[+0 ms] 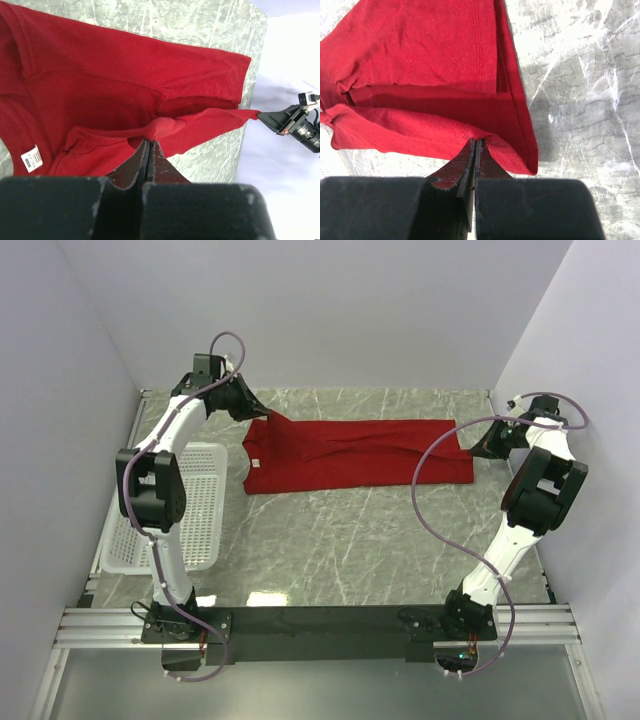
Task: Fold and stack the t-shirts
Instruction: Fold the tshirt
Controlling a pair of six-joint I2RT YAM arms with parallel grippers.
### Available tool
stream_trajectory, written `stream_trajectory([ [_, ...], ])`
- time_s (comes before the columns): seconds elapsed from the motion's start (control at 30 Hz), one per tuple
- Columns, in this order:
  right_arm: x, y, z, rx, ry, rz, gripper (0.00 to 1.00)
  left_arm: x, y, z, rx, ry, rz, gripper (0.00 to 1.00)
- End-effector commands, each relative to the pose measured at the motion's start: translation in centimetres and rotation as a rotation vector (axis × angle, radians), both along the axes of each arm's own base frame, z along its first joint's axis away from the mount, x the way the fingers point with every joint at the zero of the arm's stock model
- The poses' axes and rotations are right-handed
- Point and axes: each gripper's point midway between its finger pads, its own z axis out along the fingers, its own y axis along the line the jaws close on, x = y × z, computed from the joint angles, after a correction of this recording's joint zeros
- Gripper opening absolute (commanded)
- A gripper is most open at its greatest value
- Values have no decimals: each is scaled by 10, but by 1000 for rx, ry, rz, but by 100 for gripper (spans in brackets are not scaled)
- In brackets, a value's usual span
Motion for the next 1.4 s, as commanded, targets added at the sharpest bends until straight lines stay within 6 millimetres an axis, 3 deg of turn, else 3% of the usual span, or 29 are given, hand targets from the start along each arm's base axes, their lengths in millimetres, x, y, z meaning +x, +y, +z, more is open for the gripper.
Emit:
stream_trajectory([
  [0.0, 18, -10, 14, -39, -63, -21, 0, 15, 1, 10, 9, -56, -3, 1],
  [0.6, 23, -14, 4, -62, -44, -30, 0, 36, 4, -23, 27, -9, 23, 1],
  [0.93, 21, -18, 1, -85, -37, -43, 0, 50, 4, -25, 21, -20, 35, 1],
  [1.37, 25, -24, -1, -110, -37, -62, 0, 61, 9, -45, 32, 10, 61, 1],
])
